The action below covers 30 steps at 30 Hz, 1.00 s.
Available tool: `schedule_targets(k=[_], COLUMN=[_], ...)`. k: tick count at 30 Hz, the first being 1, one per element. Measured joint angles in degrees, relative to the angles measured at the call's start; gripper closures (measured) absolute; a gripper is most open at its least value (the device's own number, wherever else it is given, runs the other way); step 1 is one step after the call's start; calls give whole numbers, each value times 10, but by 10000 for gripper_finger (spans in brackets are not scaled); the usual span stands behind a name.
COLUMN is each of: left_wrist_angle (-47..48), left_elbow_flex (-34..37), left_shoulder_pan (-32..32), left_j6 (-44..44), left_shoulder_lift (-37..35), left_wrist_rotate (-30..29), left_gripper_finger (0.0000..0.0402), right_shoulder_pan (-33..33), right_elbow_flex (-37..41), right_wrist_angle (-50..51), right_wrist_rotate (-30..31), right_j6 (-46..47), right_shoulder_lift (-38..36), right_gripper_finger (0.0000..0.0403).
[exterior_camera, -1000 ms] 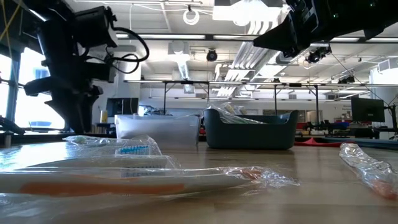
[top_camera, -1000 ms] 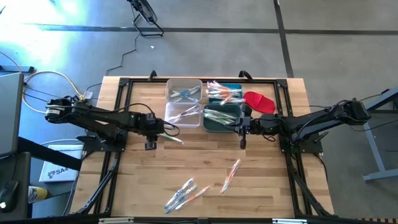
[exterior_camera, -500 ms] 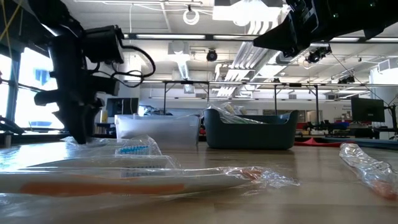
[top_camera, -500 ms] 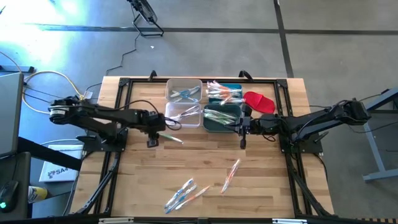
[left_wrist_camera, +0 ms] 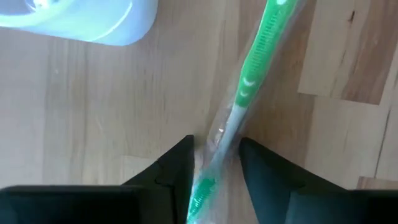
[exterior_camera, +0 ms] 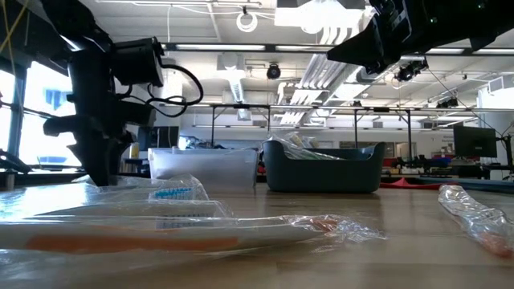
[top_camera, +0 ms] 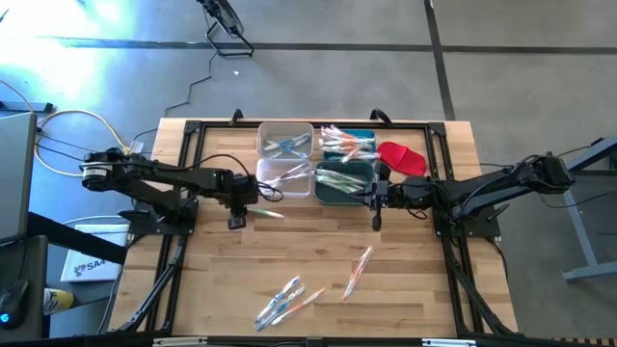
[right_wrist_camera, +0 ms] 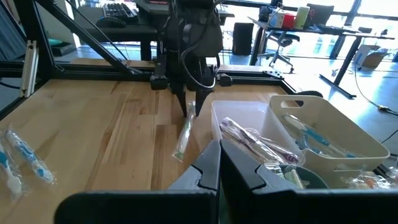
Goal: Pick & Place Toothbrushes
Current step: Put the green toothbrush into the green bin
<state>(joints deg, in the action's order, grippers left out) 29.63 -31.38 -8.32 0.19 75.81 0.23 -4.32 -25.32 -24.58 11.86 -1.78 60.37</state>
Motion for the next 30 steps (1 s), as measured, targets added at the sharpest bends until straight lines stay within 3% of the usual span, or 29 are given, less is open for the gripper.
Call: schedule_targets(k=[9,15,23,30], left_wrist_angle=[-1,8,0,0], left_elbow_flex=[0,-9,-34,-53], left_shoulder_pan=[0,0,1,1], left_j6=[0,-12,9,11], left_shoulder_lift=[0,2,3,3], left_wrist_rotate=[22,69,199,251], left_gripper_finger=[354,390,397,399], right_shoulder_pan=[0,0,0,0], right_elbow_flex=[0,0,0,0], right_wrist_angle=[0,1,7,8], right_wrist_rotate=[0,0,0,0], right_j6=[0,0,0,0], right_shoulder_lift=[0,0,0,0], right_gripper_finger=[400,400,400,400])
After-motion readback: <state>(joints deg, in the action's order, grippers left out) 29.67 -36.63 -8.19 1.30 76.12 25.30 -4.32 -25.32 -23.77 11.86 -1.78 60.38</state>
